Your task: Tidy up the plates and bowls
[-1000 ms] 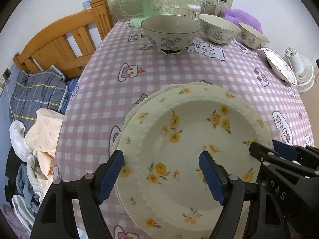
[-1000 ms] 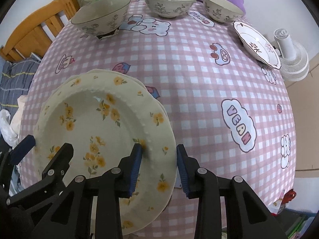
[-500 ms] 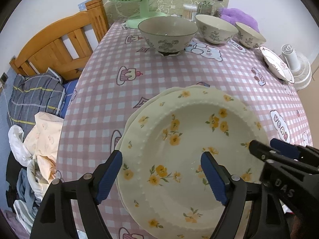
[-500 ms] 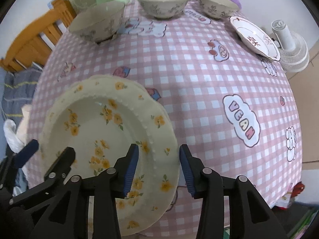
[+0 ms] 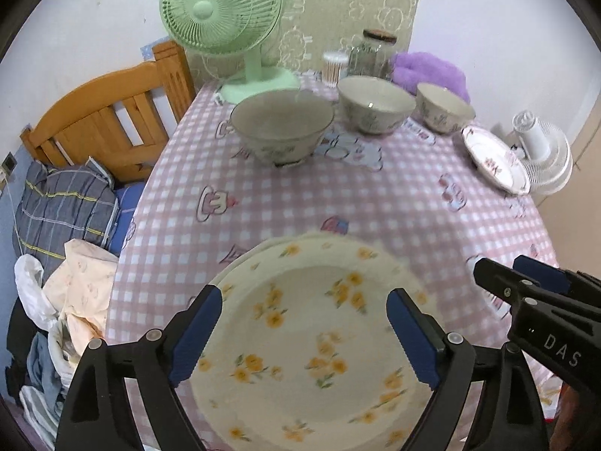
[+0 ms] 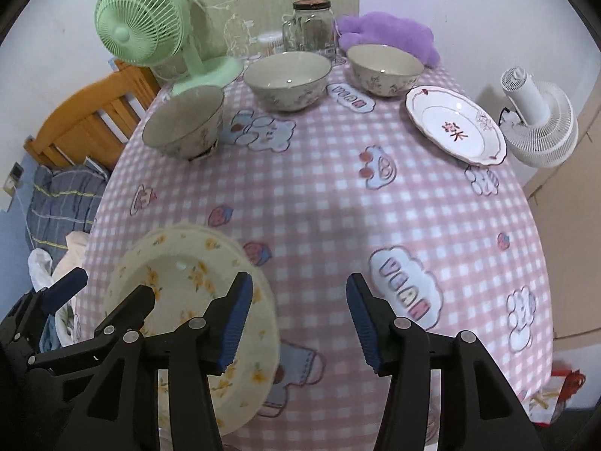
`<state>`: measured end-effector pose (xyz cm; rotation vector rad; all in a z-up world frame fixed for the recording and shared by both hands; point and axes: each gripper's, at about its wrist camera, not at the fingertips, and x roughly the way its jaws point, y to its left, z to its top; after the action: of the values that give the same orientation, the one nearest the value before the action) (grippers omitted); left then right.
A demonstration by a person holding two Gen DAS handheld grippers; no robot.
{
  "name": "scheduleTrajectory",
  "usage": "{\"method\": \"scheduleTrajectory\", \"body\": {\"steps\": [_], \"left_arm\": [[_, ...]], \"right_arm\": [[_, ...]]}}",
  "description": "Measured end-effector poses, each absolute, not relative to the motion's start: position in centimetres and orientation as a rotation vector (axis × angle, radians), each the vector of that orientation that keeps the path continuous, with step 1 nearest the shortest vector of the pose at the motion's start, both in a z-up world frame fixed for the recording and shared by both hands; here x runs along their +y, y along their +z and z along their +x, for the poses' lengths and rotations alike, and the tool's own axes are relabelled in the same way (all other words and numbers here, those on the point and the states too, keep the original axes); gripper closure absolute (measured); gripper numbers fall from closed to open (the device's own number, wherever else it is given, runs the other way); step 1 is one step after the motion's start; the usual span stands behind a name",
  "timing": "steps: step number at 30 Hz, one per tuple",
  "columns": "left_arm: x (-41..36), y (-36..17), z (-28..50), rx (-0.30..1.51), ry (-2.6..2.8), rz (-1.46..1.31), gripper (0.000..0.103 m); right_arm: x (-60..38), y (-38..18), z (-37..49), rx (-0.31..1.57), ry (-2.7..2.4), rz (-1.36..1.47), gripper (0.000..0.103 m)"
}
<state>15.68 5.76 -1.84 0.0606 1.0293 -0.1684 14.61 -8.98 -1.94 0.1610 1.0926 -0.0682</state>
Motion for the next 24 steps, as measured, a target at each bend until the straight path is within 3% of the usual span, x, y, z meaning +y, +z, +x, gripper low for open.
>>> {"method": "scheduleTrajectory", "body": {"steps": [9, 13, 24], "left_arm": [[1.2, -0.6, 16.8, 1.012, -0.128, 0.022, 0.012], [-1.0, -0.4, 17.5, 1.008, -0.114, 0.010, 0.007], [-7.6, -0.9, 19.7, 0.992, -0.114, 0.021, 0.005]], "right_arm": [[-13.8, -0.1, 16.1, 1.056, -0.034, 0.074, 0.037], [-16.0, 0.5, 16.6, 1.045, -0.049, 0.064, 0.031], [-23.2, 0.9, 18.7, 0.989, -0.037, 0.079, 0.029]]}}
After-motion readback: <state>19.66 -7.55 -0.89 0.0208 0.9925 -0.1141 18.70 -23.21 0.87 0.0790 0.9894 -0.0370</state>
